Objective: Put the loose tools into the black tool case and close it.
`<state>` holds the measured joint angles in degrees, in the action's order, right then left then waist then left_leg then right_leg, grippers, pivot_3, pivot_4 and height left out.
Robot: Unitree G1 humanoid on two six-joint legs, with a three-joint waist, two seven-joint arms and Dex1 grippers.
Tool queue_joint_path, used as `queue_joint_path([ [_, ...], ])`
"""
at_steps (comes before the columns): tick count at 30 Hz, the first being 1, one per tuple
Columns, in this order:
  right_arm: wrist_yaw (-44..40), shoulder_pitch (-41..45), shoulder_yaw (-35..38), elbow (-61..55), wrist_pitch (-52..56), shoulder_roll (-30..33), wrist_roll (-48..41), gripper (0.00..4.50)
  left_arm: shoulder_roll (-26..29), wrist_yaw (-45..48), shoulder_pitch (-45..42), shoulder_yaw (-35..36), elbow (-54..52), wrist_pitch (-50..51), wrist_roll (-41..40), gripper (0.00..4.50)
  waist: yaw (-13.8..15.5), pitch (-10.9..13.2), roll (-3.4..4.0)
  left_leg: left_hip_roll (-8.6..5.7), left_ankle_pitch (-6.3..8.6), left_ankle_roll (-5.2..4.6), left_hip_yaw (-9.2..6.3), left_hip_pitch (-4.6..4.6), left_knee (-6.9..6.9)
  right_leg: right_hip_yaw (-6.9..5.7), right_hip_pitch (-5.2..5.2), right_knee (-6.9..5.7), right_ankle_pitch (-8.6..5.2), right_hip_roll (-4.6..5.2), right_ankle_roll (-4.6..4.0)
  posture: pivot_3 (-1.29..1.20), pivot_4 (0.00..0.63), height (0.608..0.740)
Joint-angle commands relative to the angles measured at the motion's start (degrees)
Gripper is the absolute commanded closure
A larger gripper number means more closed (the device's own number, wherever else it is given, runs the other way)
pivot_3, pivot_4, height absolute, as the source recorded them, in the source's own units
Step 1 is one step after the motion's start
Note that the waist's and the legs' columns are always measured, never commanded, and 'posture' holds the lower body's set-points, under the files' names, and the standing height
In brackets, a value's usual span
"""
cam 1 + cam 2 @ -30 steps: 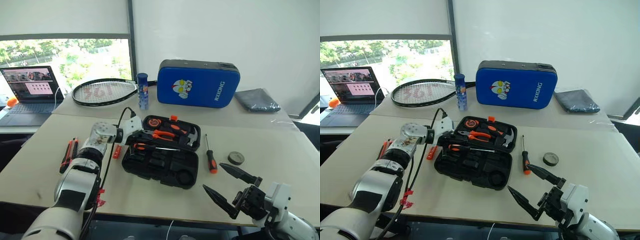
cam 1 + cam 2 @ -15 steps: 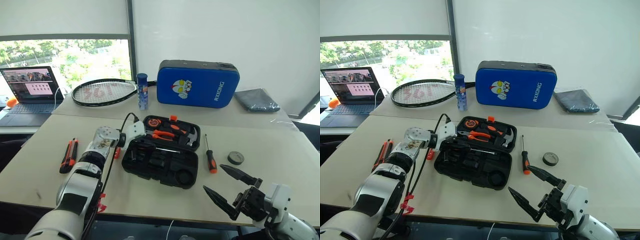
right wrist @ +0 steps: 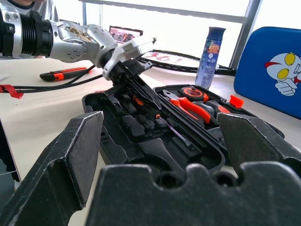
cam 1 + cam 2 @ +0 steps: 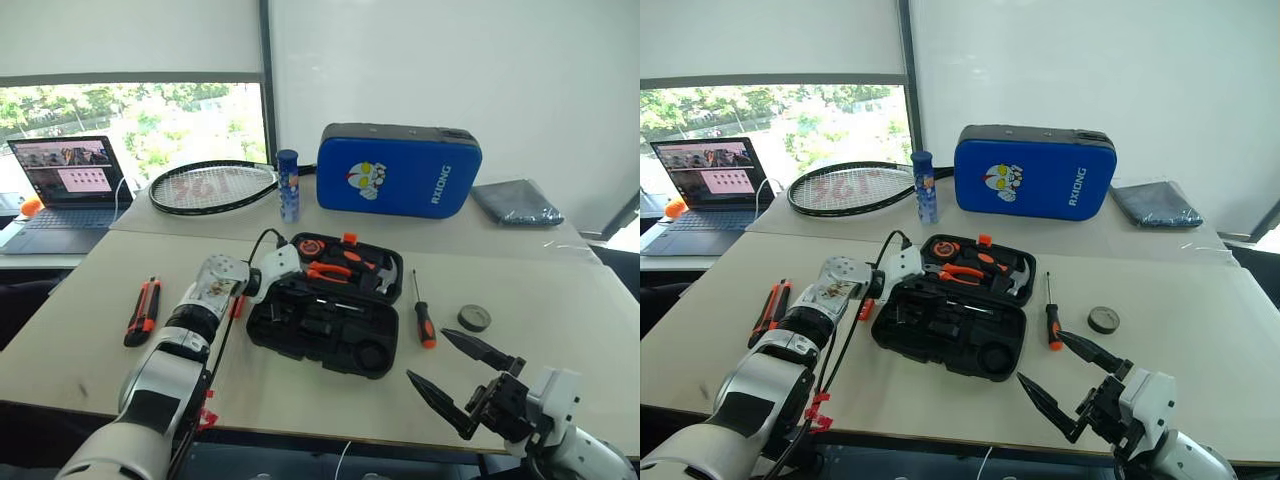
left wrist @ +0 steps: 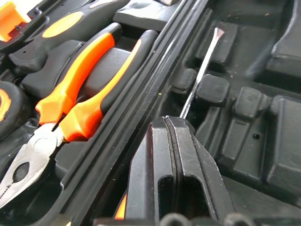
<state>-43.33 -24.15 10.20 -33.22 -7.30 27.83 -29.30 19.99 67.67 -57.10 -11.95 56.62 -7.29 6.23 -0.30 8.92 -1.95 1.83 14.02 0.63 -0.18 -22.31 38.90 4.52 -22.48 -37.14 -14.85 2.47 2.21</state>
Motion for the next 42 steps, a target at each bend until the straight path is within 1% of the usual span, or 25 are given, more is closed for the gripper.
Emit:
queue_joint_path([
  [1, 0.93, -0.24, 1.87, -1.16, -0.31, -0.3, -0.56, 0.0, -0.1, 0.84, 2.78, -0.5, -1.62, -0.6, -0.34, 4.44, 0.0, 0.0, 0.0, 0.0, 0.02, -0.02, 0.0, 0.16, -0.01, -0.01, 0.18, 0.03, -0.14, 0.0, 0.23, 0.0, 0.15, 0.74],
  [3, 0.9, -1.28, 3.38, -1.17, 0.57, 0.08, -2.24, 0.0, 1.49, 2.44, 3.48, 2.26, -4.22, -2.11, -3.49, 4.44, -0.21, 0.0, 0.0, 0.01, 0.02, -0.02, 0.01, 0.19, -0.01, 0.0, 0.2, 0.03, -0.18, 0.0, 0.29, 0.0, 0.15, 0.74],
  [5, 0.38, -3.09, 5.19, -1.25, 1.29, 0.61, -3.95, 0.0, 3.59, 5.45, 4.75, 6.0, -7.72, -2.41, -8.32, 4.44, -0.41, 0.0, 0.0, 0.03, 0.02, -0.02, 0.01, 0.16, -0.03, 0.01, 0.14, 0.01, -0.16, -0.01, 0.25, 0.0, 0.15, 0.74],
  [6, 0.22, -4.0, 6.28, -1.05, 1.08, 0.68, -4.08, 0.0, 4.87, 7.37, 5.66, 7.52, -9.6, -2.13, -10.54, 4.2, -0.59, 0.0, 0.01, 0.03, 0.02, -0.02, 0.0, 0.11, -0.06, 0.01, 0.08, 0.01, -0.01, -0.01, 0.0, 0.0, 0.15, 0.74],
  [7, 0.06, -4.78, 7.12, -0.85, 0.92, 0.62, -4.24, 0.0, 5.76, 8.55, 6.55, 8.94, -11.0, -2.66, -12.42, 3.93, -0.73, 0.01, 0.0, 0.04, 0.02, -0.02, 0.01, 0.07, -0.09, 0.02, 0.01, 0.01, 0.02, -0.01, -0.07, 0.0, 0.15, 0.74],
  [8, -0.23, -5.84, 8.14, -0.63, 0.7, 0.61, -4.29, 0.0, 6.89, 9.9, 7.68, 10.78, -12.65, -1.99, -14.8, 3.8, -0.79, 0.01, 0.0, 0.06, 0.02, -0.02, 0.01, -0.02, -0.12, 0.02, -0.11, -0.02, 0.02, -0.02, -0.1, 0.0, 0.15, 0.74],
  [11, -0.61, -9.96, 11.5, 0.23, -0.56, -0.27, -3.8, 0.0, 11.88, 13.81, 13.3, 15.32, -18.15, -2.29, -20.04, 2.57, -0.97, 0.01, 0.01, 0.1, 0.02, -0.02, 0.02, -0.12, -0.15, 0.04, -0.29, -0.06, 0.02, -0.03, -0.14, 0.0, 0.15, 0.74],
  [12, -0.83, -11.47, 12.39, 0.69, -1.31, -0.78, -3.21, 0.0, 13.69, 14.86, 15.86, 16.32, -20.1, -2.85, -20.93, 2.29, -1.02, 0.0, 0.03, 0.09, 0.02, -0.02, 0.02, -0.11, -0.15, 0.04, -0.28, -0.07, 0.02, -0.02, -0.13, 0.0, 0.15, 0.74],
  [14, -1.31, -14.49, 13.72, 1.46, -2.67, -2.02, -2.33, 0.0, 17.17, 18.69, 21.64, 18.53, -24.04, -1.93, -24.28, 1.5, -1.03, -0.02, 0.06, 0.1, 0.03, -0.03, 0.06, 0.0, -0.24, 0.08, -0.22, -0.06, -0.01, -0.01, -0.17, 0.0, 0.15, 0.74],
  [15, -1.0, -15.85, 14.21, 1.91, -3.26, -2.72, -1.44, 0.0, 19.17, 20.53, 24.42, 19.28, -25.42, -0.86, -25.43, 1.23, -0.98, -0.02, 0.07, 0.11, 0.03, -0.03, 0.08, 0.04, -0.27, 0.09, -0.21, -0.05, -0.02, 0.0, -0.18, 0.0, 0.15, 0.74],
  [16, -0.68, -17.1, 14.56, 2.49, -3.95, -3.58, -0.49, 0.0, 20.97, 21.32, 27.12, 20.37, -26.28, -0.33, -26.31, 0.86, -0.92, -0.01, 0.08, 0.13, 0.03, -0.03, 0.09, 0.05, -0.28, 0.09, -0.21, -0.05, -0.03, 0.0, -0.19, 0.0, 0.15, 0.74],
  [18, 2.1, -19.01, 15.41, 3.63, -4.06, -5.15, 3.36, 0.0, 23.45, 21.14, 30.93, 22.54, -27.39, 2.18, -28.17, 0.24, -0.79, -0.01, 0.08, 0.14, 0.03, -0.03, 0.11, 0.07, -0.28, 0.09, -0.18, -0.05, -0.03, 0.01, -0.2, 0.0, 0.15, 0.74],
  [19, 3.22, -19.54, 15.45, 3.89, -3.17, -5.55, 4.36, 0.0, 24.28, 21.12, 32.34, 23.39, -27.51, 1.82, -28.55, 0.03, -0.66, 0.0, 0.07, 0.17, 0.03, -0.03, 0.12, 0.08, -0.28, 0.08, -0.2, -0.04, -0.08, 0.01, -0.21, 0.0, 0.15, 0.74],
  [21, 4.06, -19.55, 15.0, 3.82, -2.3, -5.86, 4.96, 0.0, 25.42, 20.54, 34.36, 25.0, -27.51, 1.79, -29.43, 0.03, -0.3, 0.01, 0.07, 0.2, 0.02, -0.01, 0.1, 0.06, -0.21, 0.02, -0.21, -0.04, -0.24, 0.03, 0.05, 0.0, 0.15, 0.74],
  [24, 5.75, -17.5, 14.35, 2.19, 0.7, -4.85, 4.49, 0.0, 25.35, 19.88, 35.76, 26.07, -30.12, 3.16, -31.03, 0.03, -0.17, 0.01, 0.08, 0.21, 0.0, 0.01, 0.12, 0.12, -0.16, 0.02, -0.13, -0.04, -0.29, 0.07, 0.09, 0.0, 0.15, 0.74],
  [27, 10.57, -10.47, 14.09, -2.08, 10.2, -1.45, 1.41, 0.0, 24.45, 19.42, 36.72, 25.88, -35.39, 5.73, -33.23, 0.03, -0.43, 0.01, 0.08, 0.24, 0.0, 0.01, 0.17, 0.19, -0.15, 0.07, -0.06, -0.04, -0.27, 0.07, 0.08, 0.0, 0.15, 0.74],
  [31, 18.91, 3.48, 12.31, -4.65, 31.34, 7.05, -3.23, 0.0, 24.46, 18.56, 37.77, 25.02, -41.82, 11.14, -35.86, 0.03, -1.28, 0.01, 0.08, 0.25, 0.0, 0.01, 0.21, 0.22, -0.2, 0.16, -0.11, -0.11, -0.08, -0.04, -0.25, 0.0, 0.15, 0.74],
  [33, 21.61, 13.07, 9.72, -2.73, 44.8, 12.43, -7.16, 0.0, 24.09, 17.62, 38.1, 24.58, -43.51, 12.07, -35.96, 0.03, -1.64, 0.02, 0.09, 0.24, 0.0, 0.01, 0.2, 0.17, -0.21, 0.17, -0.18, -0.12, -0.06, -0.05, -0.31, 0.0, 0.15, 0.74],
  [34, 23.16, 19.87, 7.25, 0.07, 52.57, 14.53, -8.22, 0.0, 23.89, 17.6, 38.56, 24.14, -44.35, 12.49, -35.98, 0.03, -1.88, 0.02, 0.09, 0.23, 0.0, 0.01, 0.19, 0.17, -0.21, 0.17, -0.18, -0.12, -0.06, -0.06, -0.31, 0.0, 0.15, 0.74],
  [35, 24.41, 24.6, 5.6, 2.03, 58.14, 15.79, -9.07, 0.0, 23.75, 17.6, 38.9, 23.82, -44.94, 12.72, -35.97, 0.03, -1.96, 0.03, 0.08, 0.23, 0.0, 0.01, 0.18, 0.19, -0.23, 0.17, -0.17, -0.11, -0.06, -0.06, -0.32, 0.0, 0.15, 0.74],
  [38, 26.51, 36.62, -0.37, 8.27, 69.47, 17.17, -7.81, 0.0, 23.05, 16.83, 39.5, 23.58, -46.2, 12.75, -36.27, 0.03, -1.69, 0.04, 0.06, 0.2, 0.0, 0.0, 0.14, 0.06, -0.32, 0.15, -0.28, -0.06, -0.07, -0.06, -0.34, 0.0, 0.15, 0.74],
  [42, 26.75, 49.94, -8.42, 16.85, 77.02, 15.13, -5.05, 0.0, 22.52, 16.3, 40.41, 23.59, -47.33, 11.84, -36.46, 0.03, -1.72, 0.04, 0.07, 0.13, 0.0, -0.03, 0.1, -0.64, -0.33, 0.13, -0.99, -0.07, -0.06, -0.01, -0.32, 0.0, 0.15, 0.74],
])
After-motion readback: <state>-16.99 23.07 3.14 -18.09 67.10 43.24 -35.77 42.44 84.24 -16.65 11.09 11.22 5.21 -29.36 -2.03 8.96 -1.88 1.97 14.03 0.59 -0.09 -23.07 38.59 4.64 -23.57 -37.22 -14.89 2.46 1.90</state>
